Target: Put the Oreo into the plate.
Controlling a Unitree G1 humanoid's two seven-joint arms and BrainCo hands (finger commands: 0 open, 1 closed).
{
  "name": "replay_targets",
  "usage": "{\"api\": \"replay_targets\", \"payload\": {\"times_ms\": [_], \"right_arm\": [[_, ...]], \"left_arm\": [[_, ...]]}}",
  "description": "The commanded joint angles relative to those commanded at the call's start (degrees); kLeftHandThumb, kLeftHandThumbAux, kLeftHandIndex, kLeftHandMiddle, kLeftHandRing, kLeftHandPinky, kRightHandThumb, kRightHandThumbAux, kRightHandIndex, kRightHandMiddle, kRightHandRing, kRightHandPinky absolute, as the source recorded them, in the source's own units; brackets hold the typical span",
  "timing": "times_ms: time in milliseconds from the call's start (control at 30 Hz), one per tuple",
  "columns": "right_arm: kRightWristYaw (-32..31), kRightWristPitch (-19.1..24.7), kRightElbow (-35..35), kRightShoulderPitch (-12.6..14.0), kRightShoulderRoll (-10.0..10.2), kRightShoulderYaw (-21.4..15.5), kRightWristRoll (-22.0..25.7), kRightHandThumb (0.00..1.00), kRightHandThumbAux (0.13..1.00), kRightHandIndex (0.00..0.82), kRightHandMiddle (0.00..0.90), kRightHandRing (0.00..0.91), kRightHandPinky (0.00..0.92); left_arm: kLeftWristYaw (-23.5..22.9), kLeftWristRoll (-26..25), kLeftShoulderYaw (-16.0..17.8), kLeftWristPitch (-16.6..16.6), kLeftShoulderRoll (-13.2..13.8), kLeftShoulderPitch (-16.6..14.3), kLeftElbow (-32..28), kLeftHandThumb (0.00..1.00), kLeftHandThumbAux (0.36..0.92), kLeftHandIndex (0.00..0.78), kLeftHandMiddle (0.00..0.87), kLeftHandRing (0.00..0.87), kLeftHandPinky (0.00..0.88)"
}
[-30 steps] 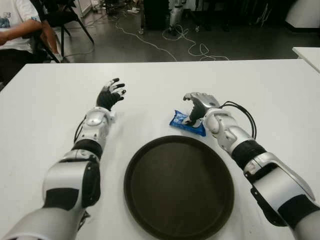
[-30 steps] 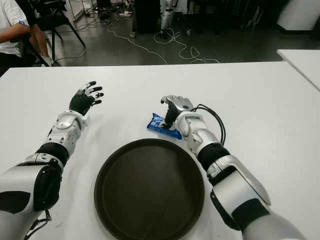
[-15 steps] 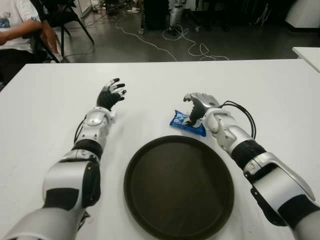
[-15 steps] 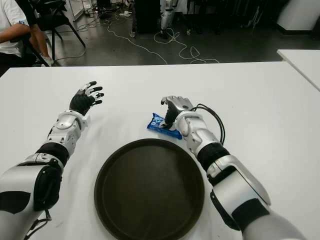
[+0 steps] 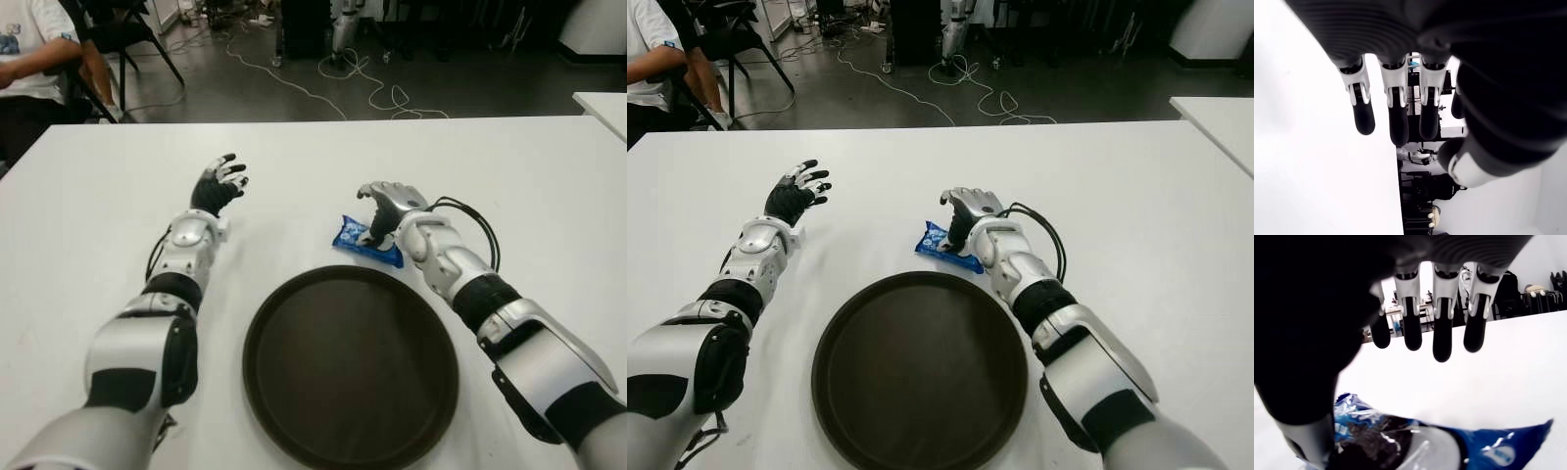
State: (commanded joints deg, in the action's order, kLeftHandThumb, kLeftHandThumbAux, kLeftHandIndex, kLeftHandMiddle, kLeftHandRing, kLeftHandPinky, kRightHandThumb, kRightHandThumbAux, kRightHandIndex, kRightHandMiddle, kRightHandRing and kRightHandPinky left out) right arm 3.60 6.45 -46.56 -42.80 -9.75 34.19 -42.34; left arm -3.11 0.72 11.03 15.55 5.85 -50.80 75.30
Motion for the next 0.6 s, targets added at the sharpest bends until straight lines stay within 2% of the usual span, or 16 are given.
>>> {"api": "replay_targets", "payload": {"times_ms": [133,300,433,600], "right_arm": [[0.2,1.6,3.5,1.8,-0.5,1.5,-2.4,0.0,0.787,0.289,0.276,0.28,0.269],[1.6,3.0,6.2,3.3,-1.4,3.1,-5.7,0.0,0.819,0.374,0.359,0.385,0.404],[2.5,4.0,7.3,3.7,-1.5,3.3,-7.3,0.0,0.823,0.398,0.382,0.414,0.429],[3.7,3.7,5.2,3.0,-1.2,2.6,-7.3,0.0,0.82,0.417,0.388,0.416,0.439]], "left_arm": [[0.0,-0.2,0.1,0.2,-0.1,0.1,0.0,0.161,0.762,0.139,0.214,0.211,0.217],[-0.1,-0.4,0.2,0.2,-0.1,0.0,-0.1,0.16,0.761,0.142,0.214,0.21,0.213],[-0.2,-0.5,0.2,0.1,-0.1,0.1,0.0,0.157,0.758,0.142,0.216,0.211,0.209],[-0.1,-0.5,0.3,0.3,-0.1,0.1,0.0,0.161,0.761,0.14,0.216,0.211,0.209]]}}
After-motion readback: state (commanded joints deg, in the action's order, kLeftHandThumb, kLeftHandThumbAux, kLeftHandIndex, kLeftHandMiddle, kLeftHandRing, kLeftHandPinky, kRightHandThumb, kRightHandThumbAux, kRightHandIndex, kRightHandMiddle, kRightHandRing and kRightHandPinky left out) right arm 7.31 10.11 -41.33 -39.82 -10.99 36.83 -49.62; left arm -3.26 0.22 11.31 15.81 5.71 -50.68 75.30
